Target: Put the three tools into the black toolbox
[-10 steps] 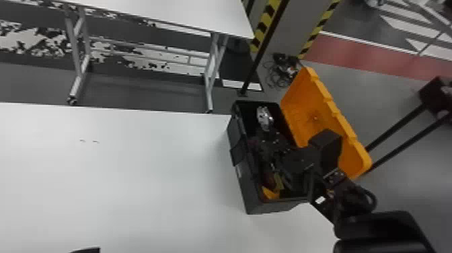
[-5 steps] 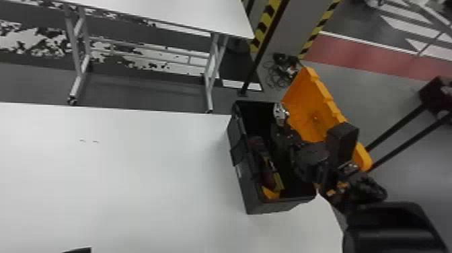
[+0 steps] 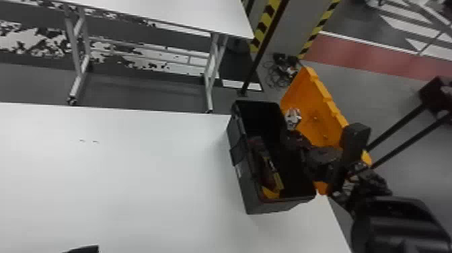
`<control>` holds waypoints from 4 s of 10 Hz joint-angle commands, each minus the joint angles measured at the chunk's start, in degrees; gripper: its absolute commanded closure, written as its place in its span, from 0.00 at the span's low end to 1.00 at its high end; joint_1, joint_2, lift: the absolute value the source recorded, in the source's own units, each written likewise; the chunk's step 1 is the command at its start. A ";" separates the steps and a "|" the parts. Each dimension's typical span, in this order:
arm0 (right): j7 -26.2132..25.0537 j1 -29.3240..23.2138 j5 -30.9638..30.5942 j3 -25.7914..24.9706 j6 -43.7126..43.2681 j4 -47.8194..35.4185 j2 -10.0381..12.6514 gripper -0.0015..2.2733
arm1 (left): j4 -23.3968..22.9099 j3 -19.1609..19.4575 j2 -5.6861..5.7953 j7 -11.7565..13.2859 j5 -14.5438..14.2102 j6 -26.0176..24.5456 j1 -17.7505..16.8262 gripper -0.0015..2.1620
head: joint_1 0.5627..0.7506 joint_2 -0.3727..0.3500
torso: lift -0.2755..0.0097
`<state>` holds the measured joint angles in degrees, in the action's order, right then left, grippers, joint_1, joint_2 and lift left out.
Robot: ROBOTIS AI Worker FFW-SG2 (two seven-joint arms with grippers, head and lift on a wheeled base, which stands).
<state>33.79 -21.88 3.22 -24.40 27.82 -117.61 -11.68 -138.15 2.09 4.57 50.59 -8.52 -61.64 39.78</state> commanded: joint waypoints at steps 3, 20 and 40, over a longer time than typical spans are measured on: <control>2.34 -0.18 9.88 -3.55 14.16 -2.10 0.52 0.02 | -0.27 -0.24 0.00 -2.69 0.35 -0.02 -0.40 0.02 | 0.70 0.03 | 0.79; 3.30 -30.94 21.74 0.32 -45.43 5.20 11.74 0.04 | 11.59 -3.49 7.91 -37.67 1.14 78.91 15.95 0.03 | 0.70 0.04 | 0.79; 1.98 -34.19 22.27 2.78 -52.47 5.72 11.74 0.04 | 14.23 -1.56 6.50 -37.67 -4.22 84.18 22.54 0.04 | 0.70 0.06 | 0.79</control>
<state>35.77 -56.02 25.56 -21.69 -24.61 -111.86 -0.09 -124.00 0.59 11.07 12.91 -12.86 22.38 62.30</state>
